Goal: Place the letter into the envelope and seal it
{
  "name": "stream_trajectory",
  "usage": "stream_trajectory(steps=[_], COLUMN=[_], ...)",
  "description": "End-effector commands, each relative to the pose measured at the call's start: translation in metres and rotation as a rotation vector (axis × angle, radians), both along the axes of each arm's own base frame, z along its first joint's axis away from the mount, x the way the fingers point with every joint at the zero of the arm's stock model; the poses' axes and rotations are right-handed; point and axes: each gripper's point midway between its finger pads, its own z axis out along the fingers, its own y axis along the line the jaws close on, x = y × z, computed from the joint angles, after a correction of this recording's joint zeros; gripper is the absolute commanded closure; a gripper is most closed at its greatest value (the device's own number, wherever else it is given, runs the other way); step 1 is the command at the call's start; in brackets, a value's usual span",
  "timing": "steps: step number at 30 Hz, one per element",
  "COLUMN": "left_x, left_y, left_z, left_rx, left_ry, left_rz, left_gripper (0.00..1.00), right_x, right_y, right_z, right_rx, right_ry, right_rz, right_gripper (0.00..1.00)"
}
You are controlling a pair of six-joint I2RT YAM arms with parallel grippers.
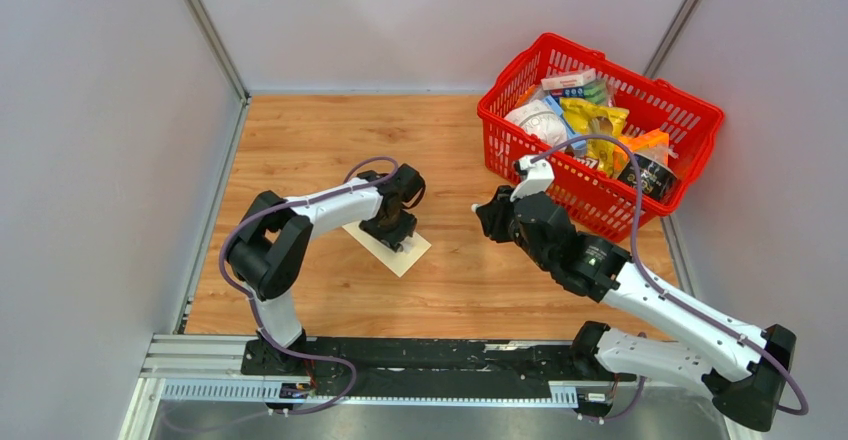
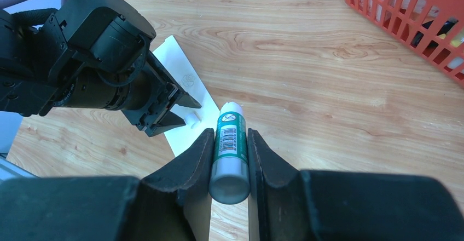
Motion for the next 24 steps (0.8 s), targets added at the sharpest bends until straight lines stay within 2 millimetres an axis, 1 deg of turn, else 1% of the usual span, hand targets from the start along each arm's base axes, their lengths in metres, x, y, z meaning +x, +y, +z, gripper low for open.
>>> stream_trajectory(steps=[1, 8, 13, 16, 19, 23, 24], left_x=[-0.003, -0.006, -0.005, -0.004, -0.002, 0.0, 0.001], left_y=[0.004, 0.004, 0.001, -0.001, -0.003, -0.007, -0.008], left_z=[-0.003, -0.012, -0.014, -0.015, -0.014, -0.011, -0.01], left_rx=[0.014, 0.01, -0.001, -0.008, -0.016, -0.033, -0.038], left_ry=[0.002, 0.015, 0.017, 0.013, 0.01, -0.001, -0.006], left_rz=[0.026, 0.026, 0.023, 0.021, 0.013, 0.004, 0.002], left_gripper=[0.5, 0.54, 0.57, 0.62, 0.65, 0.74, 0.78], right_x=[0.0, 0.001, 0.0, 0.0, 0.001, 0.001, 0.001], right_y=[0.003, 0.002, 0.002, 0.002, 0.003, 0.004, 0.004], right_z=[0.012, 0.014, 0.013, 0.013, 0.013, 0.013, 0.013], right_rx=[0.042, 0.044, 0.044, 0.044, 0.044, 0.044, 0.044], right_ry=[-0.02, -0.024, -0.018, -0.018, -0.018, -0.017, -0.019], right_rz=[0.004, -0.001, 0.0, -0.002, 0.0, 0.001, 0.002], right_gripper=[1.0, 1.0, 1.0, 1.0, 1.0, 1.0, 1.0])
